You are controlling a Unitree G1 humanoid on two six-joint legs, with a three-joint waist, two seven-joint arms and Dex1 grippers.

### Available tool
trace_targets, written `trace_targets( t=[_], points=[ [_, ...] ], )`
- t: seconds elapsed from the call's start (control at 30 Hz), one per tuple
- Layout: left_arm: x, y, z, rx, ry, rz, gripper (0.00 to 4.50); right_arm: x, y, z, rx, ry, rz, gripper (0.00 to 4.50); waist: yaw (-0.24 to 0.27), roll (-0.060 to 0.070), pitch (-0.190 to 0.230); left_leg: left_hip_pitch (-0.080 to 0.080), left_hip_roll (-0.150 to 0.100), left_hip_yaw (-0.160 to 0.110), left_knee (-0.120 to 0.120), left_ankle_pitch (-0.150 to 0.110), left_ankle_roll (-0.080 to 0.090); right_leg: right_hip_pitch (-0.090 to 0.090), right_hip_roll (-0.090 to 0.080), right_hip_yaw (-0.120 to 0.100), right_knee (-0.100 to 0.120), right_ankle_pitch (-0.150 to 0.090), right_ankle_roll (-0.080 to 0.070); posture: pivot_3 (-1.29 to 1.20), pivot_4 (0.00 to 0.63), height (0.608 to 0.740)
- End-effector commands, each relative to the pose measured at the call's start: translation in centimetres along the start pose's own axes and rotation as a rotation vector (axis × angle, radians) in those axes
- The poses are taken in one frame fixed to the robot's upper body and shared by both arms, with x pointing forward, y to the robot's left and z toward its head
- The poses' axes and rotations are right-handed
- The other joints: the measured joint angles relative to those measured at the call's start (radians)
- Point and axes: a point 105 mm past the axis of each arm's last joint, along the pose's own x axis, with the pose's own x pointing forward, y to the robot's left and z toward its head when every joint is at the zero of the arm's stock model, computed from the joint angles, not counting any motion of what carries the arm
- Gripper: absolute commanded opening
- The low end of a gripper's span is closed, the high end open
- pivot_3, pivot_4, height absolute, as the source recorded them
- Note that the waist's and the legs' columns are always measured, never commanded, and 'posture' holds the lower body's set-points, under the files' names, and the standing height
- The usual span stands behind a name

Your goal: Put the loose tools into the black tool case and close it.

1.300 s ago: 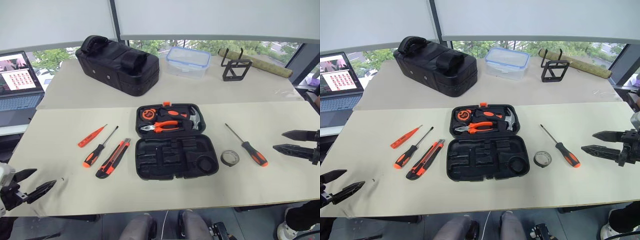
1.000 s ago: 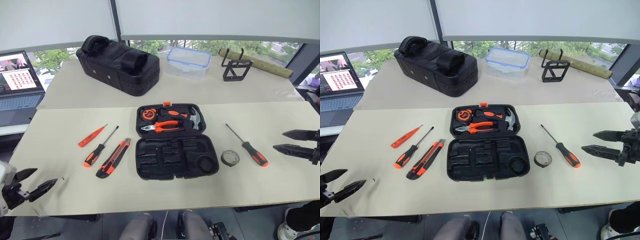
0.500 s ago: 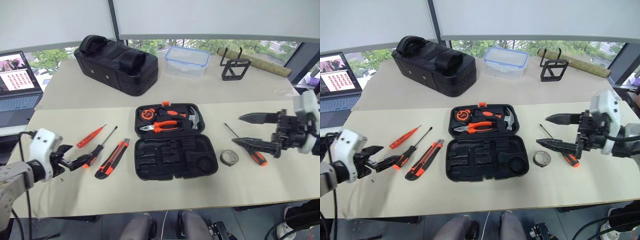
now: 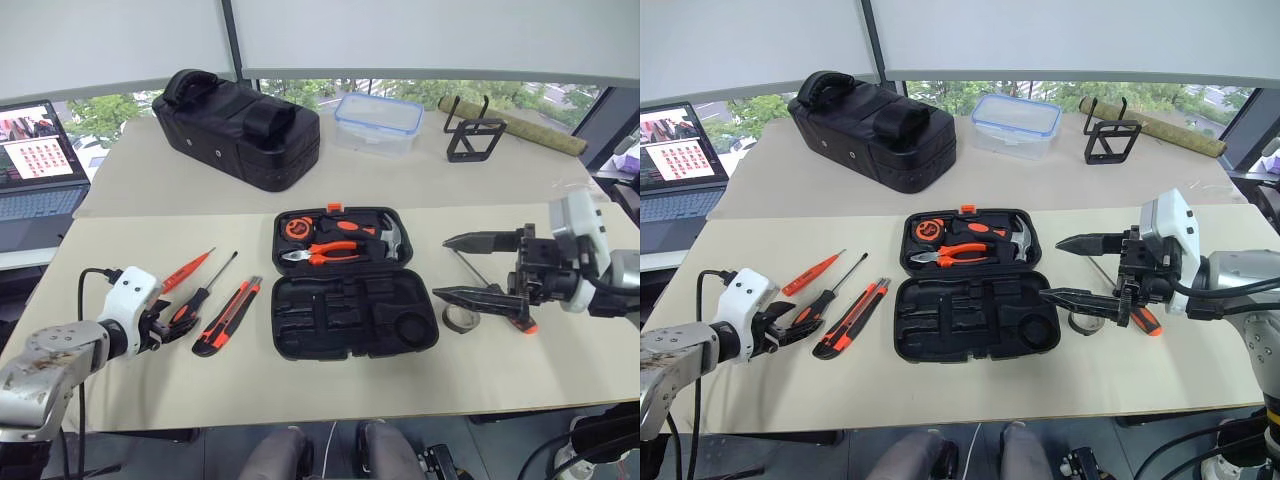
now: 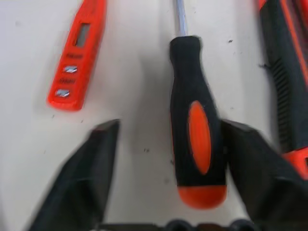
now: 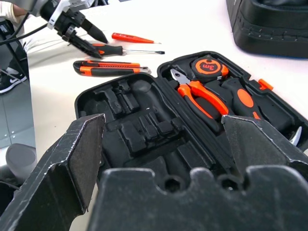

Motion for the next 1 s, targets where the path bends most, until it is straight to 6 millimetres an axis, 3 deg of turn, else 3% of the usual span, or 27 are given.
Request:
trace_targets(
  t=[0.03,0.1,0.13,0.2,0.27,0.37,0.43,0.67,0.87,1.0],
  points=[
    [0.1,0.3,-0.9,-0.012,0.017,0.015,1.57,-0.1,0.4,0.9,-0.058,-0.022,0.011,4.5,0.001,0.0,0.0,0.0,0.0,0.0,0.0,0.0,0.0,0.0,0.0,0.0,0.0,0.0,0.0,0.0,0.15,0.722],
    [0.0,0.4,-0.8,-0.016,0.001,0.018,0.92,-0.2,0.3,0.7,-0.057,-0.016,0.005,4.5,0.001,0.0,0.0,0.0,0.0,0.0,0.0,0.0,0.0,0.0,0.0,0.0,0.001,0.0,0.0,0.0,0.15,0.722],
    [-0.1,0.5,-0.4,-0.013,-0.019,0.018,0.9,-0.3,0.3,0.5,-0.058,-0.009,0.0,4.5,0.0,0.0,0.0,0.001,0.0,0.0,0.0,0.0,0.0,0.001,0.0,0.0,0.001,0.0,0.0,0.0,0.15,0.722],
    [-0.9,1.0,3.0,0.066,-0.109,-0.006,0.9,-0.9,-0.2,-0.3,-0.053,0.021,-0.036,4.5,0.002,0.0,0.0,0.001,0.0,0.0,0.0,0.0,0.0,0.001,0.0,0.0,0.001,0.0,0.0,0.0,0.15,0.722],
    [-1.4,1.3,4.7,0.115,-0.147,-0.016,0.9,-1.3,-0.4,-0.8,-0.051,0.04,-0.056,4.5,0.009,-0.003,0.002,0.0,0.0,-0.001,0.001,0.0,0.0,0.0,0.0,-0.001,0.001,0.0,0.0,0.0,0.15,0.722],
    [-2.2,-1.3,10.1,0.323,-0.296,-0.213,0.9,-1.8,-0.2,-1.9,-0.011,0.078,-0.066,4.5,0.017,-0.003,0.002,-0.003,-0.001,-0.002,0.004,0.001,-0.001,-0.001,-0.001,-0.003,0.002,0.0,0.0,0.0,0.15,0.722],
    [-2.1,-2.7,11.7,0.425,-0.318,-0.311,0.9,-2.0,-0.1,-2.3,0.005,0.088,-0.069,4.5,0.023,-0.003,0.002,-0.003,-0.001,-0.002,0.006,0.0,-0.001,0.0,-0.002,-0.005,0.001,0.0,0.0,0.0,0.15,0.722],
    [2.6,-7.8,13.0,0.719,-0.258,-0.585,0.9,-1.7,0.6,-2.5,-0.015,0.097,-0.093,4.5,0.017,-0.002,0.001,-0.003,-0.002,-0.002,0.006,0.001,0.0,0.0,-0.002,-0.007,0.001,0.001,0.001,0.0,0.15,0.722],
    [6.9,-11.0,13.9,0.787,-0.243,-0.646,0.9,-1.6,1.4,-2.4,-0.011,0.085,-0.111,4.5,0.021,-0.003,0.002,-0.005,-0.002,-0.003,0.007,0.005,0.008,0.0,-0.002,-0.006,0.001,0.001,0.001,0.0,0.15,0.722],
    [7.8,-12.2,13.4,0.808,-0.22,-0.686,0.9,-1.6,1.5,-2.3,-0.012,0.085,-0.128,4.5,0.018,-0.004,0.002,-0.005,-0.002,-0.003,0.008,0.005,0.01,0.0,-0.002,-0.006,0.001,0.001,0.001,0.0,0.15,0.722]
  ],
)
